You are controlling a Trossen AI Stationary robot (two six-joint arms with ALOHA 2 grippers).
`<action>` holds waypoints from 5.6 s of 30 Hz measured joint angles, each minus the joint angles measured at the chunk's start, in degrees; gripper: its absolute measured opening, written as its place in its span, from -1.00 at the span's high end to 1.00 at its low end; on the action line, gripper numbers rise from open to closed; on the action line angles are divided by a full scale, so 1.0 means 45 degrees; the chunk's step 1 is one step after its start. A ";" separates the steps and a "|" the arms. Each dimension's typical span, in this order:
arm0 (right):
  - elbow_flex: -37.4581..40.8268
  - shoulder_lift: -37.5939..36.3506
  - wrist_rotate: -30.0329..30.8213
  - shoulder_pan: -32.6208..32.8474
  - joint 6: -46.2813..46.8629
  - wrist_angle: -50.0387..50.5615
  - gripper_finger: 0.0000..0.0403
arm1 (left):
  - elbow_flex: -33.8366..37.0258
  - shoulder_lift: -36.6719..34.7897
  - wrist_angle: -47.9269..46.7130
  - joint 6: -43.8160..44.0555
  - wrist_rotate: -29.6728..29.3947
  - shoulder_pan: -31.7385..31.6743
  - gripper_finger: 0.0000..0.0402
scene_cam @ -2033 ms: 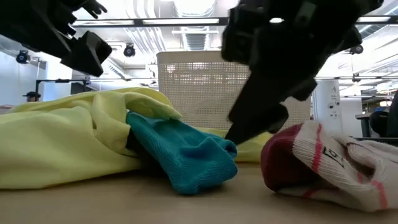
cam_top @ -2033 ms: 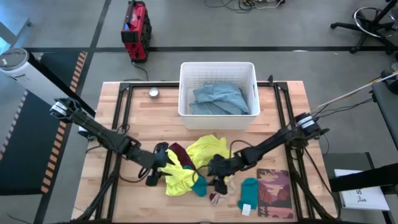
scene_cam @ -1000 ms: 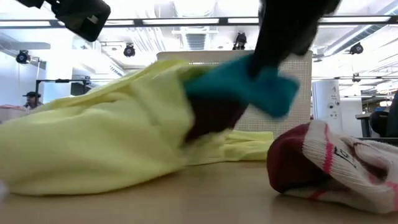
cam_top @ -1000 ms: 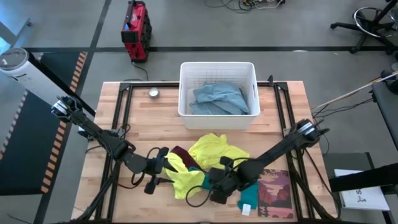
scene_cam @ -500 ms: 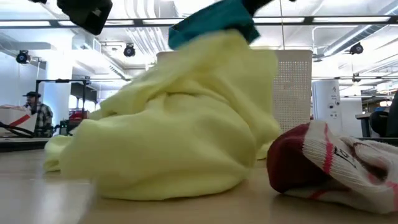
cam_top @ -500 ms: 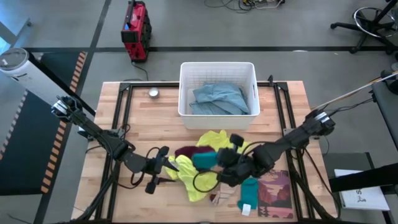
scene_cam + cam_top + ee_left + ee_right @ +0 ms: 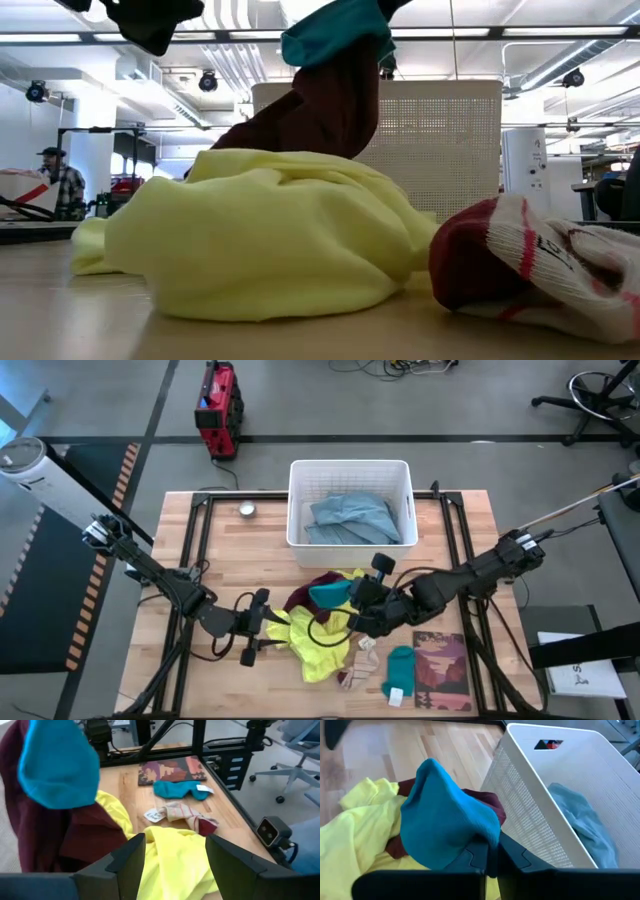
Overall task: Sort clothes
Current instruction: Put the left blue sock into the white bin, then put the dark red underwear into the white bin
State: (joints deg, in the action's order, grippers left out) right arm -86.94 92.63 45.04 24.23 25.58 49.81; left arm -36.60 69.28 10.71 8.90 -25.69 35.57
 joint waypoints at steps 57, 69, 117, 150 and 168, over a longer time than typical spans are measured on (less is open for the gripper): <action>0.4672 0.0100 -0.6035 0.0680 0.3717 -0.0215 0.02 | 0.0340 0.0146 -0.0230 0.0623 -0.1176 -0.0010 -0.13; 0.7205 0.0100 -0.7327 -0.0333 0.5213 -0.1631 0.15 | 0.0355 0.0146 -0.0225 0.0674 -0.1146 -0.0007 -0.07; -0.5406 -0.0323 0.0852 -0.7495 -0.5931 0.2267 0.84 | 0.0359 0.0146 -0.0450 0.1165 0.0850 -0.2423 0.01; -0.5391 -0.0323 0.0885 -0.6324 -0.5487 0.3229 -0.18 | -0.5584 0.7997 -0.3965 -0.1397 0.3010 -0.6251 -0.39; -0.5391 -0.0323 0.0879 -0.6184 -0.5342 0.3452 0.01 | -0.7732 0.7155 -0.8508 -0.1849 0.2817 -0.5745 0.90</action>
State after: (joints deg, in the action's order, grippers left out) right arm -111.20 91.18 48.99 -3.60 1.54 65.34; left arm -71.39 101.47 -27.58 0.58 -13.02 9.72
